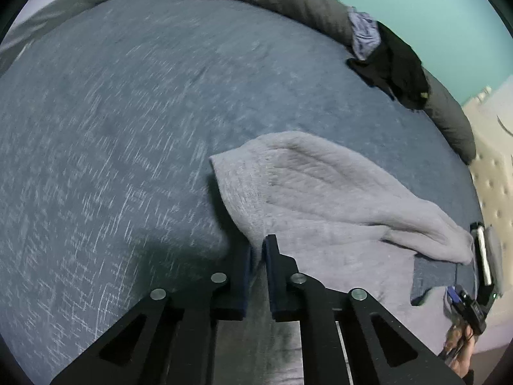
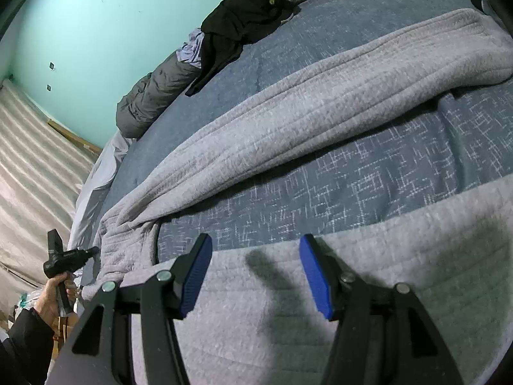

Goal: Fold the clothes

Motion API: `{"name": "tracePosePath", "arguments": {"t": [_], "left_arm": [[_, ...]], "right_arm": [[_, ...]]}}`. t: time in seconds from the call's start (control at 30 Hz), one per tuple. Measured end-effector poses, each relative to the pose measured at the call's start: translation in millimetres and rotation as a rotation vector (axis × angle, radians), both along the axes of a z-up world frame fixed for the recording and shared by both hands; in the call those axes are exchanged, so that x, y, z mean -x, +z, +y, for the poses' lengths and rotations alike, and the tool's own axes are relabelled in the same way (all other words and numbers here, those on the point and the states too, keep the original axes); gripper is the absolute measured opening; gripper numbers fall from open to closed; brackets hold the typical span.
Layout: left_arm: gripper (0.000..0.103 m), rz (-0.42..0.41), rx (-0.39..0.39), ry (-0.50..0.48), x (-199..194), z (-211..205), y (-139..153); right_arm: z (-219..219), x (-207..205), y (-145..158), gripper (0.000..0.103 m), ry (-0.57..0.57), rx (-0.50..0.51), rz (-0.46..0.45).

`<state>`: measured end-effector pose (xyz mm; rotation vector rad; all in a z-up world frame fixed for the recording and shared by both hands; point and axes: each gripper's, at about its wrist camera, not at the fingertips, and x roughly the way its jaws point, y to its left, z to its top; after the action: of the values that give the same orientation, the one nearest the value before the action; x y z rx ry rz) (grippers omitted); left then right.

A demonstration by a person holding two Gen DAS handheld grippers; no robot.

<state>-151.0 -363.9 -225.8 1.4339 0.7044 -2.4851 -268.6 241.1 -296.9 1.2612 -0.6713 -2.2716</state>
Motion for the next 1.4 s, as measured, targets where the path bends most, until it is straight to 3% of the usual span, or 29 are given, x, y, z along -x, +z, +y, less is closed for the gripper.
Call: {"name": "tracePosePath", "arguments": {"t": [0.37,0.43,0.53,0.63,0.7,0.73,0.87,1.03,1.2,1.4], "left_arm": [[0.005,0.074,0.172,0.091,41.0,-11.8,56.9],[0.004,0.069,0.189,0.103,53.1,-13.1,56.8],[0.005,-0.003,0.2,0.117,58.8,-17.9,35.8],[0.013,-0.063,0.211,0.142,57.3,-18.2,14.7],[0.05,-0.069,0.218,0.157,49.3,-17.8,10.5],[0.055,-0.061,0.216,0.16,42.4,-17.5,12.5],[0.057,-0.05,0.232,0.158,9.3,-11.3,28.2],[0.067,-0.019,0.14,0.191,-62.4,8.3,34.1],[0.07,-0.067,0.031,0.184,-120.6,16.1,6.8],[0.074,-0.051,-0.097,0.229,-171.0,28.6,-14.4]], "right_arm": [[0.1,-1.9,-1.3,0.058,-0.002,-0.005,0.003],[0.0,-1.3,-1.0,0.058,0.0,-0.007,0.004],[0.0,-0.5,-1.9,0.058,0.002,-0.01,0.003],[-0.1,0.0,-3.5,0.058,0.003,-0.014,0.002],[0.3,-0.9,-3.9,0.058,0.004,-0.012,0.003],[0.3,-1.3,-3.8,0.058,0.004,-0.011,0.004],[-0.5,-3.9,-0.5,0.058,0.002,-0.016,0.015],[-1.1,-11.3,8.8,0.058,-0.011,-0.017,0.059],[-1.8,-25.7,14.1,0.058,-0.017,-0.031,0.079],[13.5,-47.7,30.7,0.058,-0.051,-0.03,0.101]]}}
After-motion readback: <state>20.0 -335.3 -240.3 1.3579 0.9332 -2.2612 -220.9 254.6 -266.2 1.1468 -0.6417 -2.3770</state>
